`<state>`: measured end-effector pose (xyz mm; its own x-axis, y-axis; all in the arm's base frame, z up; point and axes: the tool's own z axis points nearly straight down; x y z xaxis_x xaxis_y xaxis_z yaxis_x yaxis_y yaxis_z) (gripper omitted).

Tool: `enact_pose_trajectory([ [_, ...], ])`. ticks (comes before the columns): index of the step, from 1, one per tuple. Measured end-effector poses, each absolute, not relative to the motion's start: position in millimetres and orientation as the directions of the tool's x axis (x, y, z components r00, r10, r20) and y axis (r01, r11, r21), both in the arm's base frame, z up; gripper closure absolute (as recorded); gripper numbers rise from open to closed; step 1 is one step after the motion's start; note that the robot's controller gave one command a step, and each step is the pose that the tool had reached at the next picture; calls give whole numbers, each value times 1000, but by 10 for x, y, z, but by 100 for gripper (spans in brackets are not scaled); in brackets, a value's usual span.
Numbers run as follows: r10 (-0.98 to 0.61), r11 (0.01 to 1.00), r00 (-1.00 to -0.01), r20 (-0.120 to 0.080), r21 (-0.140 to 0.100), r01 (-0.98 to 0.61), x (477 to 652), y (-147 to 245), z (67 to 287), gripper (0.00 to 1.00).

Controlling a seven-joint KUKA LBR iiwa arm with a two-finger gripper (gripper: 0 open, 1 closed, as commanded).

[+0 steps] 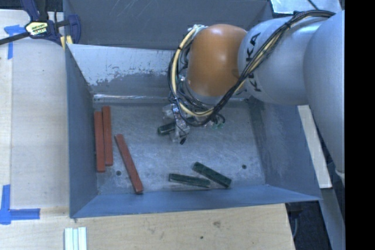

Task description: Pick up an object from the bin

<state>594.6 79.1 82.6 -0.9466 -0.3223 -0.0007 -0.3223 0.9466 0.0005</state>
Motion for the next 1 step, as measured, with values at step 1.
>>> enact_pose_trajectory([
  [1, -312, 950, -950, -9, -2, -312, 6002, 711, 2481, 100],
])
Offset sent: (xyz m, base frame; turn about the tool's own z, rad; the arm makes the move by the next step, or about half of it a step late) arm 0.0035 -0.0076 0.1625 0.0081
